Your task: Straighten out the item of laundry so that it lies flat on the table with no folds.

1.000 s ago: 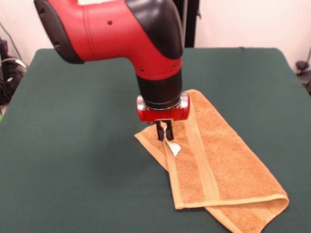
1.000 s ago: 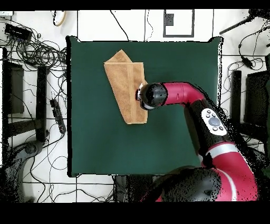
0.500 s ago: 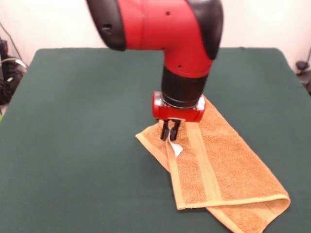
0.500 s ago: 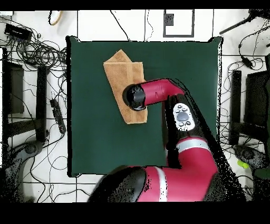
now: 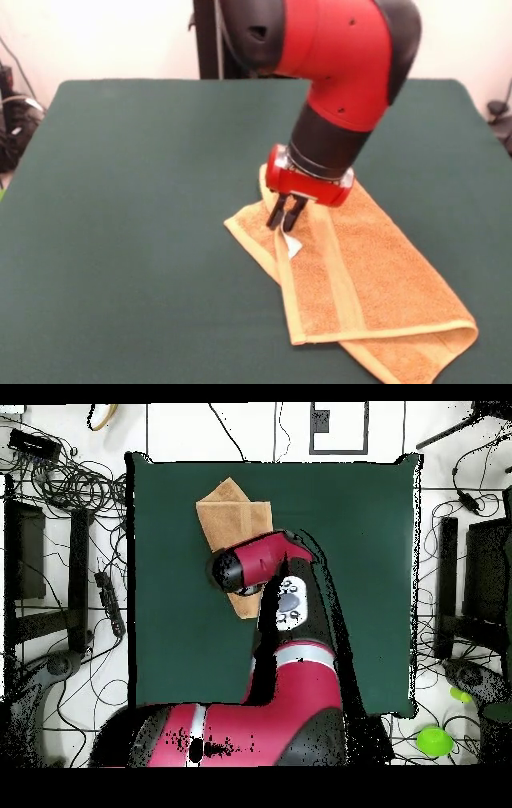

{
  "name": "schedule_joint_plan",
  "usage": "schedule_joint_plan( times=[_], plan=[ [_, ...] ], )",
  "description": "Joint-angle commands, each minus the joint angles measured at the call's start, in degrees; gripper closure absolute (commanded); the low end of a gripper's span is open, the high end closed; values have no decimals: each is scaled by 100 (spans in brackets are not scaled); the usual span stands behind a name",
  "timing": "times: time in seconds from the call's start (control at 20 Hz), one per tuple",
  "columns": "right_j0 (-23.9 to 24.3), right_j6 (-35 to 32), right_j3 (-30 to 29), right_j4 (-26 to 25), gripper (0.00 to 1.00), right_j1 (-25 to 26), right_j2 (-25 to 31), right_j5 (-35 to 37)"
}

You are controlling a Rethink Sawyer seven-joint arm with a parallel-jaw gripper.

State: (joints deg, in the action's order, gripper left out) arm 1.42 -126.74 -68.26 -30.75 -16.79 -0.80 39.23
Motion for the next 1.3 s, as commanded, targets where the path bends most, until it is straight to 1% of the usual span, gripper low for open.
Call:
schedule_joint_plan(
  times=[0.05,0.15,0.45,0.6,0.85,1.05,1.3],
  plan=[
    [-674,-2203,-12,530,100,1305,116,-837],
    [-744,-2183,-44,582,100,1304,81,-815],
    [-1309,-2696,72,741,100,1368,-369,-369],
    [-1520,-2764,134,839,100,1386,-548,-147],
    [-1851,-3020,163,1037,100,1447,-826,26],
    [-1813,-2939,-13,1366,100,1372,-656,37],
    [-1744,-2847,-257,1723,100,1252,-464,-184]
  ],
)
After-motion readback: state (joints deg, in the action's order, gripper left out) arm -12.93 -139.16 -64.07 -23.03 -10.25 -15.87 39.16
